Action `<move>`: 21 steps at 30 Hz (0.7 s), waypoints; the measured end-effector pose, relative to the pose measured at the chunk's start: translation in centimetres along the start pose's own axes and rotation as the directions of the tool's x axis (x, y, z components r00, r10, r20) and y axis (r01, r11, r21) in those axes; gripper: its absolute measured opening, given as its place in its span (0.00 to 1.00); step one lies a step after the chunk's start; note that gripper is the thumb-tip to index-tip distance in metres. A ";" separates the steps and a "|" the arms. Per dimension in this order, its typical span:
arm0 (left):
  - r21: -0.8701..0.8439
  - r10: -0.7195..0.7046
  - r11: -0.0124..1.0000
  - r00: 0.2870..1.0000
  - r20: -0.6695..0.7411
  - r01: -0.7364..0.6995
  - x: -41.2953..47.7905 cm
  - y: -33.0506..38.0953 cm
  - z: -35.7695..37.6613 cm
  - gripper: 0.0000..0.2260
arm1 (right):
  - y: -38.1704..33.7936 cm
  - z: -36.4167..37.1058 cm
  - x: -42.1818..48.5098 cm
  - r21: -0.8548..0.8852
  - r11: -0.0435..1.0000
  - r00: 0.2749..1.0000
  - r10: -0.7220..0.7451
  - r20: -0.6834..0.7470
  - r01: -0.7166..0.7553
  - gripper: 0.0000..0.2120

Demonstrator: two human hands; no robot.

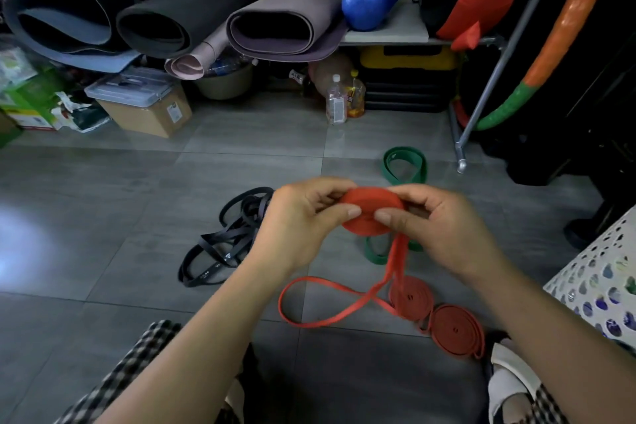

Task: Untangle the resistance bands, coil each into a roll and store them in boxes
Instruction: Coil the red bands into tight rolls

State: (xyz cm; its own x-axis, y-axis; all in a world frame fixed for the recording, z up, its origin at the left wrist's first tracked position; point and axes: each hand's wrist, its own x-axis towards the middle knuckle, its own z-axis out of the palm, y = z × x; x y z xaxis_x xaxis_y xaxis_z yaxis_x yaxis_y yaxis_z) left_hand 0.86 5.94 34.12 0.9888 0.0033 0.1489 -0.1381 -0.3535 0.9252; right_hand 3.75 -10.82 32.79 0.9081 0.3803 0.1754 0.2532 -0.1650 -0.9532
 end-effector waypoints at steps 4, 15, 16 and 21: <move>-0.545 -0.161 0.835 0.981 -0.111 0.076 0.1 0.6 0.0 0.10 | 0.2 0.5 -0.1 0.280 0.957 0.995 0.088 -0.043 -0.072 0.10; -0.717 -0.274 0.689 0.953 -0.129 0.101 -1.2 -0.1 2.4 0.11 | 0.0 2.6 -0.7 0.301 0.954 0.974 0.085 -0.210 -0.018 0.07; -0.695 -0.284 0.705 0.954 -0.097 0.140 -1.2 -0.3 2.3 0.11 | 0.0 2.2 -0.5 0.246 0.969 0.979 0.065 -0.193 -0.016 0.05; 0.124 0.011 0.992 1.000 0.012 -0.013 0.0 -0.8 -0.7 0.20 | 0.7 -0.8 0.1 -0.428 0.901 0.998 -0.049 0.042 0.063 0.12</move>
State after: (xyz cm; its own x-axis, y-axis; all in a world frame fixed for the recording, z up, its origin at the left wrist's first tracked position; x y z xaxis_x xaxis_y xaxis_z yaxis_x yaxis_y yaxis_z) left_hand 0.90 6.85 33.61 0.9878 -0.0117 0.1551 -0.1426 -0.4667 0.8728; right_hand 4.30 -11.66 32.33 0.8797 0.4257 0.2118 0.4280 -0.5147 -0.7429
